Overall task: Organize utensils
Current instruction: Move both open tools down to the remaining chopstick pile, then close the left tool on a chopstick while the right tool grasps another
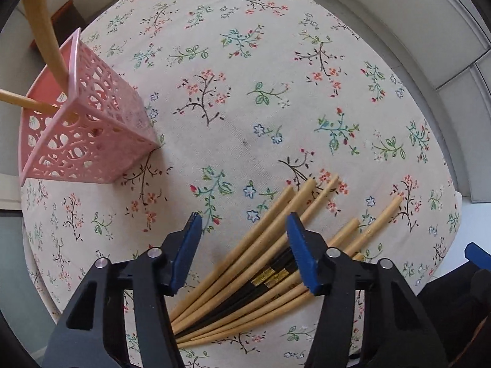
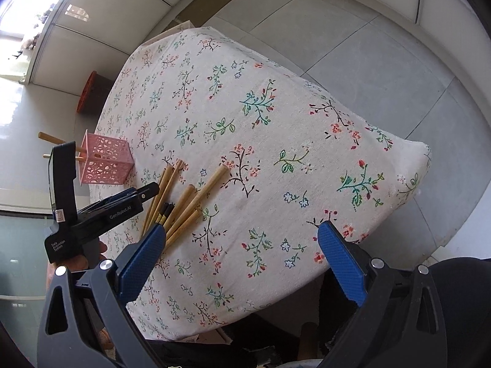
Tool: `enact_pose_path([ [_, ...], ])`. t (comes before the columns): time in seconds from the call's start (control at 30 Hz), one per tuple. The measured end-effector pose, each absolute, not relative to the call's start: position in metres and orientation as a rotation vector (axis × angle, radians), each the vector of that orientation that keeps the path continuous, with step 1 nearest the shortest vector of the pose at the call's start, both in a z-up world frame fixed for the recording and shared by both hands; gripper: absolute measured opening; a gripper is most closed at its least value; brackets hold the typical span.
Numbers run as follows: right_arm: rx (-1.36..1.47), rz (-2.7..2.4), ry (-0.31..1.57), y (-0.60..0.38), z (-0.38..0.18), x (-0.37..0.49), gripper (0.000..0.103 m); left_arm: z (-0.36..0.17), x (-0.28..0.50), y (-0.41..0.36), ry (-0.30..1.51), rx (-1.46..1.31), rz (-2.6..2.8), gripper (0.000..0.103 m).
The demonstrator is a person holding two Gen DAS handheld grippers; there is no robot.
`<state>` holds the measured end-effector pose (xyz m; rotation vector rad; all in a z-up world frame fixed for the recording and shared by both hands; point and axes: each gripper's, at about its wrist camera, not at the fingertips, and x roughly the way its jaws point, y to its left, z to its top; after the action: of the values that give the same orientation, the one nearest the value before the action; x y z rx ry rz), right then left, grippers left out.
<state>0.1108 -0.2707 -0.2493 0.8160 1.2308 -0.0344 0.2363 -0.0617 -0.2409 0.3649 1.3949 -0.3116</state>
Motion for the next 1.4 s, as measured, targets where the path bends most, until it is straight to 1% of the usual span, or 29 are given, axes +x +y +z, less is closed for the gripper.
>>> enact_pose_path([
  [0.07, 0.820, -0.033, 1.240, -0.270, -0.252, 0.112, 0.096, -0.243, 0.238, -0.060, 1.399, 0.362, -0.318, 0.050],
  [0.13, 0.824, -0.029, 1.251, -0.269, -0.254, 0.112, 0.096, -0.245, 0.237, -0.059, 1.404, 0.369, -0.327, 0.045],
  [0.3, 0.820, -0.033, 1.260, -0.267, -0.256, 0.112, 0.096, -0.247, 0.239, -0.055, 1.397, 0.368, -0.333, 0.038],
  [0.33, 0.820, -0.033, 1.260, -0.267, -0.255, 0.112, 0.096, -0.246, 0.239, -0.053, 1.399, 0.363, -0.333, 0.034],
  [0.43, 0.817, -0.034, 1.261, -0.266, -0.255, 0.113, 0.096, -0.243, 0.244, -0.047, 1.393, 0.324, -0.343, 0.034],
  [0.63, 0.829, -0.029, 1.275, -0.264, -0.258, 0.113, 0.096, -0.250, 0.242, -0.046, 1.406, 0.379, -0.353, 0.033],
  [0.67, 0.834, -0.030, 1.279, -0.264, -0.259, 0.114, 0.096, -0.255, 0.241, -0.047, 1.437, 0.385, -0.362, 0.032],
  [0.77, 0.875, -0.042, 1.297, -0.267, -0.265, 0.116, 0.096, -0.257, 0.233, -0.051, 1.408, 0.439, -0.372, 0.030],
  [0.83, 0.895, -0.060, 1.312, -0.267, -0.270, 0.121, 0.096, -0.259, 0.232, -0.052, 1.416, 0.407, -0.390, 0.018],
  [0.9, 0.900, -0.074, 1.336, -0.263, -0.275, 0.128, 0.096, -0.259, 0.226, -0.053, 1.388, 0.413, -0.398, 0.017],
  [1.0, 0.931, -0.108, 1.358, -0.253, -0.283, 0.140, 0.095, -0.255, 0.217, -0.041, 1.297, 0.420, -0.374, 0.014],
  [1.07, 0.936, -0.154, 1.356, -0.246, -0.287, 0.151, 0.089, -0.247, 0.207, -0.027, 1.232, 0.394, -0.372, 0.012],
  [1.1, 0.928, -0.176, 1.351, -0.241, -0.288, 0.155, 0.087, -0.240, 0.200, -0.018, 1.192, 0.382, -0.362, 0.012],
  [1.17, 0.898, -0.228, 1.337, -0.233, -0.289, 0.164, 0.078, -0.224, 0.186, 0.000, 1.117, 0.384, -0.343, 0.009],
  [1.2, 0.881, -0.254, 1.333, -0.228, -0.289, 0.168, 0.075, -0.217, 0.180, 0.008, 1.092, 0.382, -0.338, 0.008],
  [1.27, 0.848, -0.294, 1.337, -0.218, -0.289, 0.177, 0.060, -0.201, 0.166, 0.024, 1.033, 0.379, -0.314, 0.005],
  [1.33, 0.820, -0.337, 1.343, -0.207, -0.291, 0.186, 0.052, -0.187, 0.156, 0.030, 0.995, 0.356, -0.308, 0.005],
  [1.4, 0.791, -0.397, 1.328, -0.198, -0.290, 0.194, 0.050, -0.171, 0.143, 0.038, 0.959, 0.310, -0.302, 0.005],
])
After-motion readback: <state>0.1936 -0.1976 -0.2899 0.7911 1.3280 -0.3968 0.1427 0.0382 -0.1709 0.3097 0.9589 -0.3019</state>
